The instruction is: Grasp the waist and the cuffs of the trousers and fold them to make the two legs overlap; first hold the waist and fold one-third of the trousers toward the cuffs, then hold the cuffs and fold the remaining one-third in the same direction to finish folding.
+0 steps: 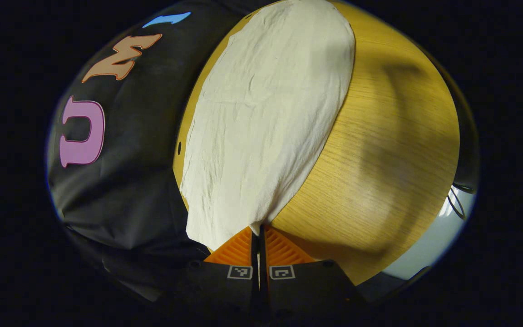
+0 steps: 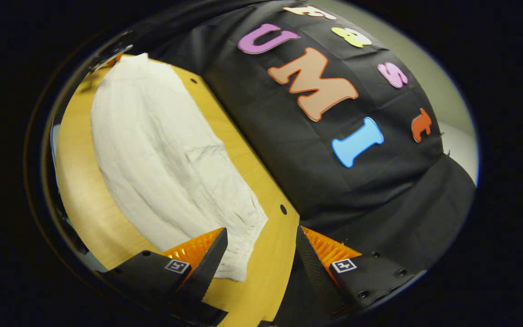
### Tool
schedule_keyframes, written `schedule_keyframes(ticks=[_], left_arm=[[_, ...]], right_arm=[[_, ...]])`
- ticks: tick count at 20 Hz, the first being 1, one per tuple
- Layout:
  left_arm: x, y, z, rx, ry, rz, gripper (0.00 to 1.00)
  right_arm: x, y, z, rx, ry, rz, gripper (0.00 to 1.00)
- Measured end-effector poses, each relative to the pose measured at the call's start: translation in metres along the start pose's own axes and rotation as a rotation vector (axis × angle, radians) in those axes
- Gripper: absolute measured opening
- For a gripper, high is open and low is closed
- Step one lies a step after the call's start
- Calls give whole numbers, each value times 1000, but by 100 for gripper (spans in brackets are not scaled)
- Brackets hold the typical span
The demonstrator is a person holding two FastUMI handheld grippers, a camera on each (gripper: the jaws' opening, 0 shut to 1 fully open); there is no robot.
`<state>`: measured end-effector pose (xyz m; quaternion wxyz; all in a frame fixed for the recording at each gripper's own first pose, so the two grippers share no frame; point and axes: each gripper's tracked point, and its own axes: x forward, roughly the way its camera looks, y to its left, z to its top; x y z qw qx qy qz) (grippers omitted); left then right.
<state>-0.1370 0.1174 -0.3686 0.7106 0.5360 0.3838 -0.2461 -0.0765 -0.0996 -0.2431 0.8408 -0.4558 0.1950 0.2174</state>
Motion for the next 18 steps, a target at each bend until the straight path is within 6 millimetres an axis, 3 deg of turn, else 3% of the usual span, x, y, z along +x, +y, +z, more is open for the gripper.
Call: schedule_keyframes(ticks=[6, 15, 16, 18], left_arm=[[1, -1, 0, 5, 3, 17, 0], [2, -1, -1, 11, 17, 24, 0], [2, -1, -1, 13, 19, 23, 0], [3, -2, 0, 15, 22, 21, 0]], right_arm=[[0, 48, -27, -171, 29, 177, 97], [12, 84, -72, -271, 128, 301, 97], [13, 86, -72, -289, 127, 307, 100], [20, 87, -71, -301, 123, 309, 96]])
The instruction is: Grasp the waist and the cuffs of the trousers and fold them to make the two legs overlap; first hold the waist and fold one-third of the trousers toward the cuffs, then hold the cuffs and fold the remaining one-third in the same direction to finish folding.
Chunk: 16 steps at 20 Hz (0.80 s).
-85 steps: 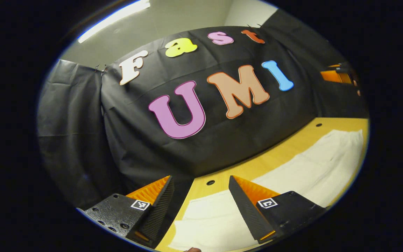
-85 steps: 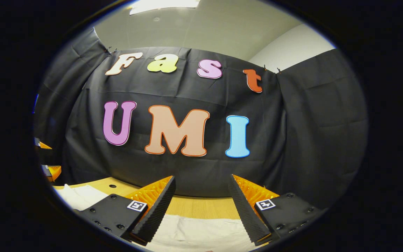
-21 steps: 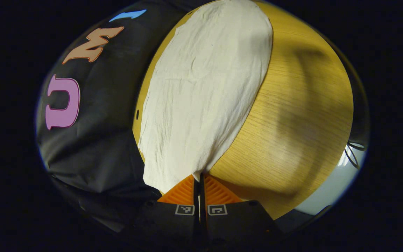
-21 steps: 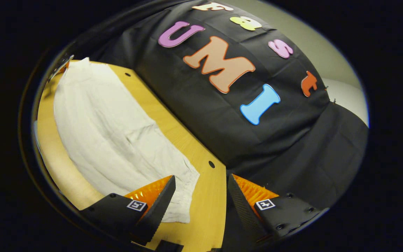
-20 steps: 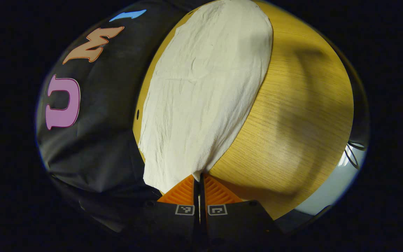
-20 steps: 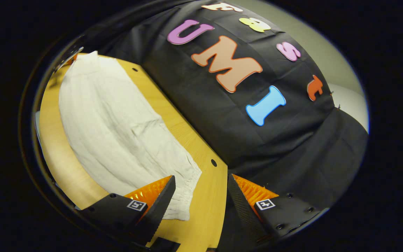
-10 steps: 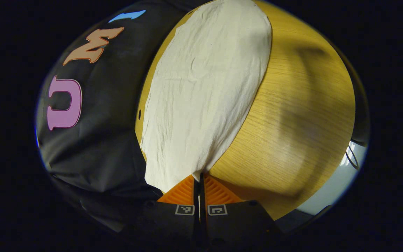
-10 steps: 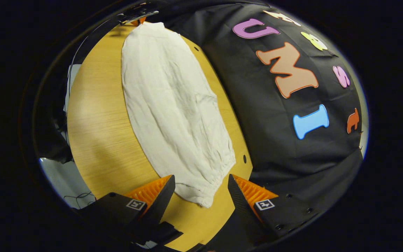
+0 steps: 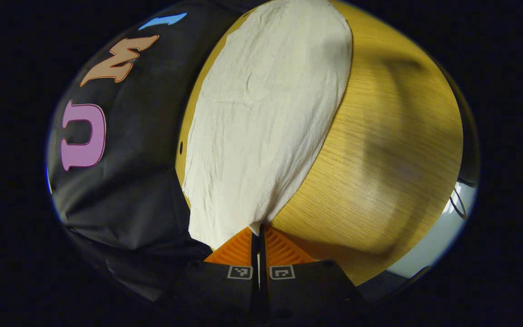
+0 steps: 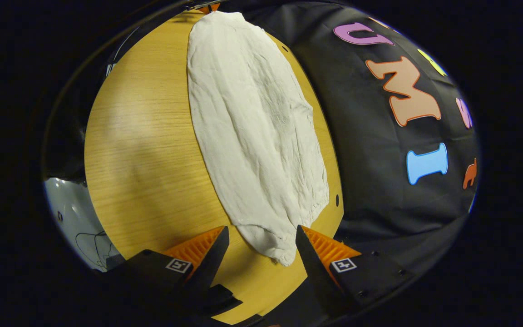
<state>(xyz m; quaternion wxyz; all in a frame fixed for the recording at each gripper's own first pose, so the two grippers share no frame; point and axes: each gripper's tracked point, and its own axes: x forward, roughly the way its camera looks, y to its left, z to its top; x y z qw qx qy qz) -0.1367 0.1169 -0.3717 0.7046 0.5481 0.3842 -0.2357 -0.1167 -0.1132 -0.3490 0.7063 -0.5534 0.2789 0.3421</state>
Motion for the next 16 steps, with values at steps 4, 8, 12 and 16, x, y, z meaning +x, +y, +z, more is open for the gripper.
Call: schedule_keyframes(ticks=[4, 8, 12, 16], left_arm=[[0, 0, 0, 0, 7, 3, 0], [0, 0, -1, 4, 13, 8, 0], [-1, -1, 0, -4, 24, 8, 0], [0, 1, 0, -35, 37, -9, 0]], right_arm=[[16, -8, 2, -3, 8, -15, 93], [32, -8, 2, -14, 36, -24, 72], [35, 7, 1, -46, 49, 0, 12], [47, -4, 0, 31, 57, -7, 12]])
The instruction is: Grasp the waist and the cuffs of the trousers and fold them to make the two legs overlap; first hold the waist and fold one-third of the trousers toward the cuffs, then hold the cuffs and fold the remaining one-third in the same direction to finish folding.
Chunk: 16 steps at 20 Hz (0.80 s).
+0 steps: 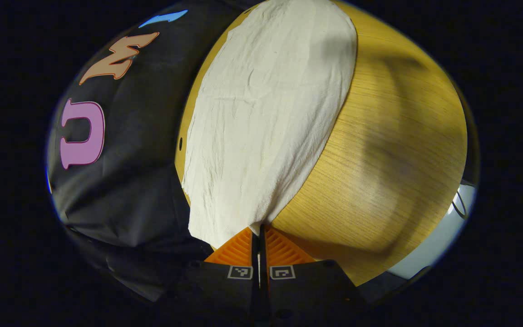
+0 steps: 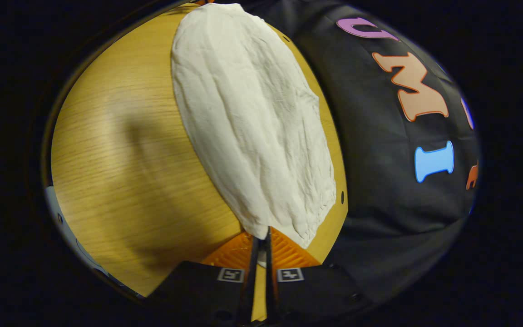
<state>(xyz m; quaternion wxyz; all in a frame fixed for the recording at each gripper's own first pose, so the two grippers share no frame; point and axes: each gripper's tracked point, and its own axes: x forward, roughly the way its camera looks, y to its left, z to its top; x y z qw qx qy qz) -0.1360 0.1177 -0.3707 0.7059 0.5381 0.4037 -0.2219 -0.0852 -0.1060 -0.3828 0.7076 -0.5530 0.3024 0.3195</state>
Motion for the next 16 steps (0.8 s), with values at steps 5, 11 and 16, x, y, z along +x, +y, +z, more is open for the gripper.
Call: schedule_keyframes(ticks=[5, 11, 16], left_arm=[[-3, 27, 5, -107, 20, 56, 0], [-13, 79, 17, -194, 42, 154, 0], [-16, 127, 33, -252, 16, 244, 0]], right_arm=[[-18, -22, 8, 48, -26, -34, 6], [-24, -77, 25, 153, -85, -134, 6], [-18, -122, 41, 199, -111, -209, 4]])
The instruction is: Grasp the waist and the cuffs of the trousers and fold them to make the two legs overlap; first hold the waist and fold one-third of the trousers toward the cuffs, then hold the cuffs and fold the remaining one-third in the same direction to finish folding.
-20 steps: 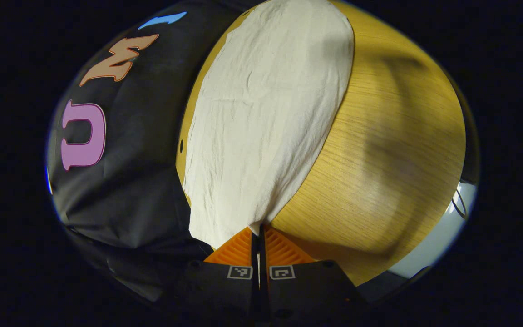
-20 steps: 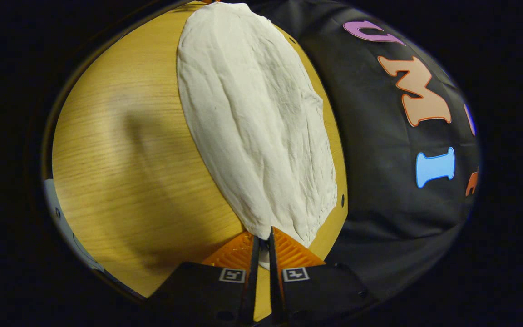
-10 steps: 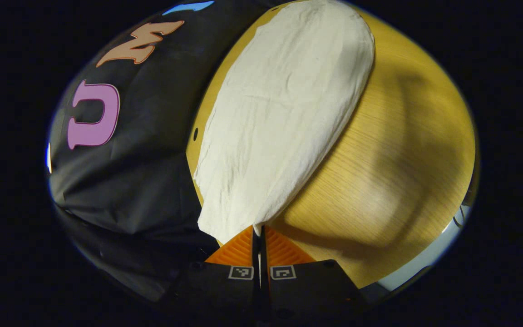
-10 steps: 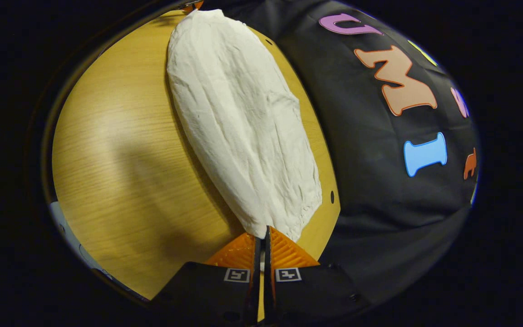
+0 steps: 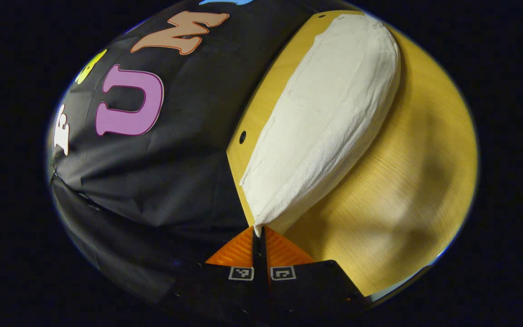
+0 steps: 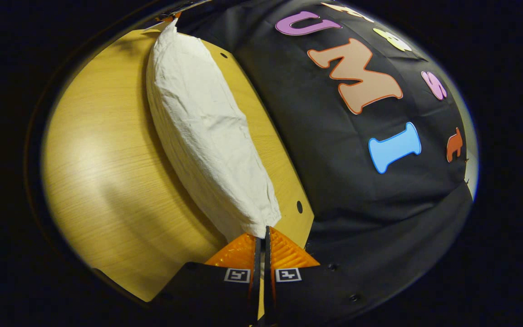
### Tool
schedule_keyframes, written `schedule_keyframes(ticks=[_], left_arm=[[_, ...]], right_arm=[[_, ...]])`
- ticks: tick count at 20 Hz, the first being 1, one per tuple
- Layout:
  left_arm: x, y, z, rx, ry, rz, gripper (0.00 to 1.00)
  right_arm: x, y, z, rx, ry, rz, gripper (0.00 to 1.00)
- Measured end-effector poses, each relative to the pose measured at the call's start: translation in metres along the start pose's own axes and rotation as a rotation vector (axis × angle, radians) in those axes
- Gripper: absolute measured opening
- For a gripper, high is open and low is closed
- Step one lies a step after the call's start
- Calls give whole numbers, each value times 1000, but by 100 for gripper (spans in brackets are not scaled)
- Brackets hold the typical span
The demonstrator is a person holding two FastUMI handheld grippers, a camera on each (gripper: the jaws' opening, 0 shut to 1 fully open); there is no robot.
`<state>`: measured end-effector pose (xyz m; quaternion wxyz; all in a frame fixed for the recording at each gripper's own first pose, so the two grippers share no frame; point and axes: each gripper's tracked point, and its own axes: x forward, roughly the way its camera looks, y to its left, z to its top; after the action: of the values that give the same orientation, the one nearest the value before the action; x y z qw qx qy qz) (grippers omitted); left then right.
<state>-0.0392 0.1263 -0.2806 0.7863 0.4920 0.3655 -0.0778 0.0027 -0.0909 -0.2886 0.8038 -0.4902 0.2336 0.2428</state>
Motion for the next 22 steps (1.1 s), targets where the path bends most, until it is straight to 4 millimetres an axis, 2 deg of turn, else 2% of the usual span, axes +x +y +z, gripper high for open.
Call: schedule_keyframes(ticks=[4, 9, 13, 18, 22], left_arm=[[11, 25, 17, -49, -26, 23, 0], [36, 62, 44, -102, -76, 52, 0], [63, 85, 70, -143, -118, 70, 0], [108, 92, 89, -216, -128, 53, 0], [145, 83, 96, -211, -115, 38, 0]], right_arm=[[15, -27, 21, 52, 5, -68, 6], [40, -51, 42, 89, 33, -128, 6], [64, -66, 51, 116, 57, -177, 6], [103, -69, 60, 169, 97, -205, 6], [138, -57, 57, 188, 140, -197, 6]])
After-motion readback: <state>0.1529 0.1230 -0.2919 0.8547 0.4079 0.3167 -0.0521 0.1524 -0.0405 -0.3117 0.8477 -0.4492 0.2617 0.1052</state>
